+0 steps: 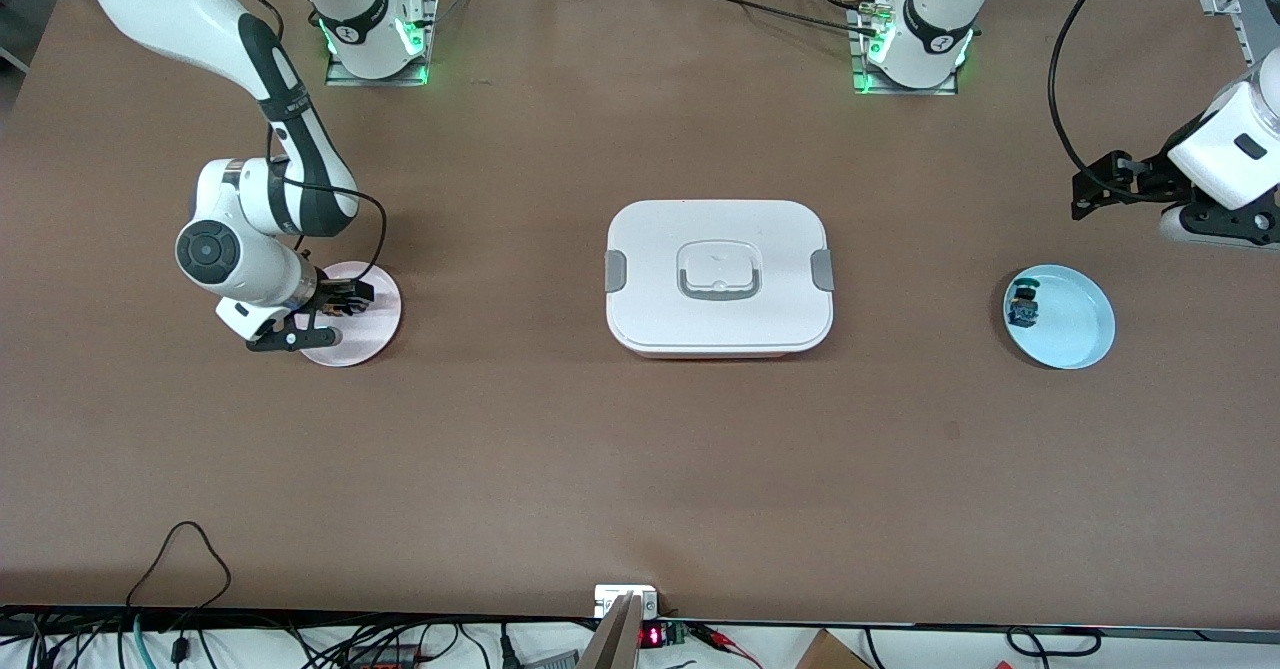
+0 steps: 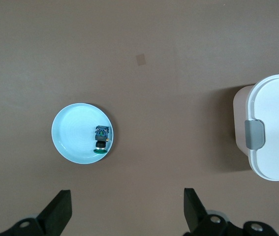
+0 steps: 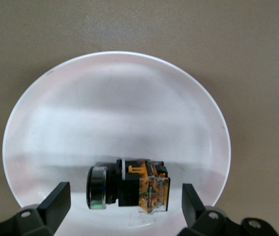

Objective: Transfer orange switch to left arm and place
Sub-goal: 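Close the right gripper on the orange switch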

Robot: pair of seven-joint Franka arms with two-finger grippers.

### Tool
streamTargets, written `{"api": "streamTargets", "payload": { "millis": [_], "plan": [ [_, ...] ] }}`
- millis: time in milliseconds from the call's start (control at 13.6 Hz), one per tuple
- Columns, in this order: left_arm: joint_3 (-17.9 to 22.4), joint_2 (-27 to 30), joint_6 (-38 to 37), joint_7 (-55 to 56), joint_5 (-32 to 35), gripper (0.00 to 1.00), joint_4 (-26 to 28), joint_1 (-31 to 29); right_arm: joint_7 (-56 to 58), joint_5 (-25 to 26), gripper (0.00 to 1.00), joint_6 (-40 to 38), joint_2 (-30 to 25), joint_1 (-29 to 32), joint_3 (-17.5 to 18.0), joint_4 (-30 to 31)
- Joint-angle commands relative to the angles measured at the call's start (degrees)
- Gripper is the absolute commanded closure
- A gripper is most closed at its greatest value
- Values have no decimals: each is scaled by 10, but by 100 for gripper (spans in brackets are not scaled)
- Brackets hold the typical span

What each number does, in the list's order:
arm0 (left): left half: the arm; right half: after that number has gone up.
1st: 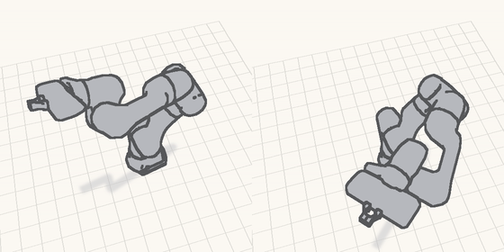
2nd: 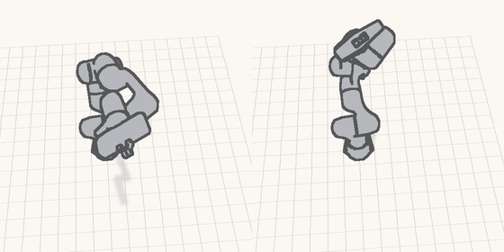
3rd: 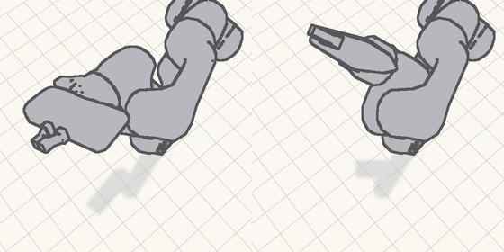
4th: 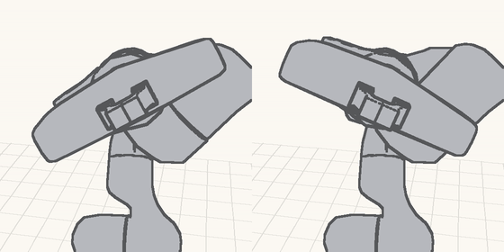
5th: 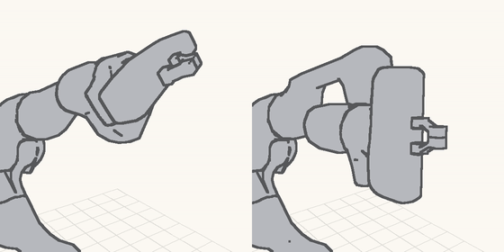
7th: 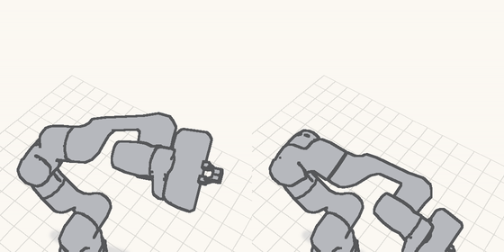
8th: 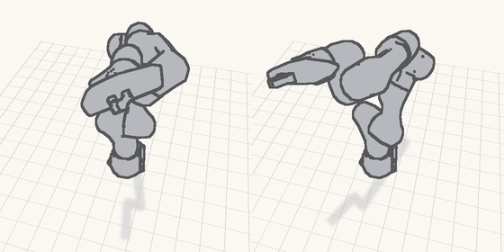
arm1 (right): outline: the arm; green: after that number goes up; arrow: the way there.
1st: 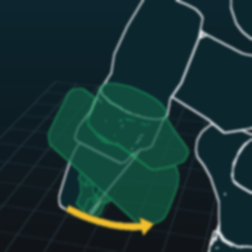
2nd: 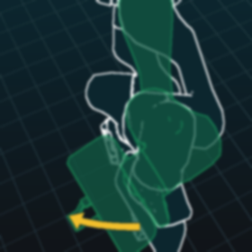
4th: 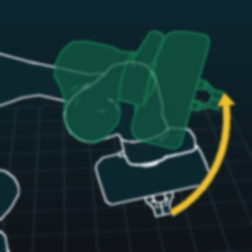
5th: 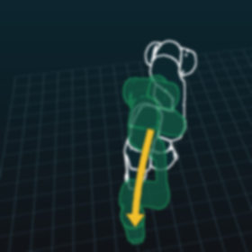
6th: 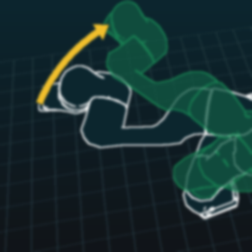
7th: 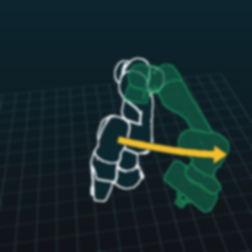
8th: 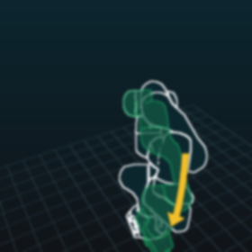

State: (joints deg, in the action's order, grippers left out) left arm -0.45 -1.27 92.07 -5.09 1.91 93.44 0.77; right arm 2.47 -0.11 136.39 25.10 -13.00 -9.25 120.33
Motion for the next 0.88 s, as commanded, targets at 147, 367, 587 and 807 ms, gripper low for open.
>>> {"api": "streamTargets", "payload": {
  "millis": [147,367,587,807],
  "plan": [
    [-2,-7,-4,-3,15,0,-16,2,24,-4,0,5,6,1,0,2],
    [-2,-7,-4,-3,15,0,-16,2,25,-5,0,5,12,3,0,1],
    [-2,-7,-5,-3,15,0,-16,2,25,-6,0,5,16,3,0,1],
    [-2,-8,-5,-3,15,0,-16,2,25,-7,0,6,17,3,0,1]
  ]
}}
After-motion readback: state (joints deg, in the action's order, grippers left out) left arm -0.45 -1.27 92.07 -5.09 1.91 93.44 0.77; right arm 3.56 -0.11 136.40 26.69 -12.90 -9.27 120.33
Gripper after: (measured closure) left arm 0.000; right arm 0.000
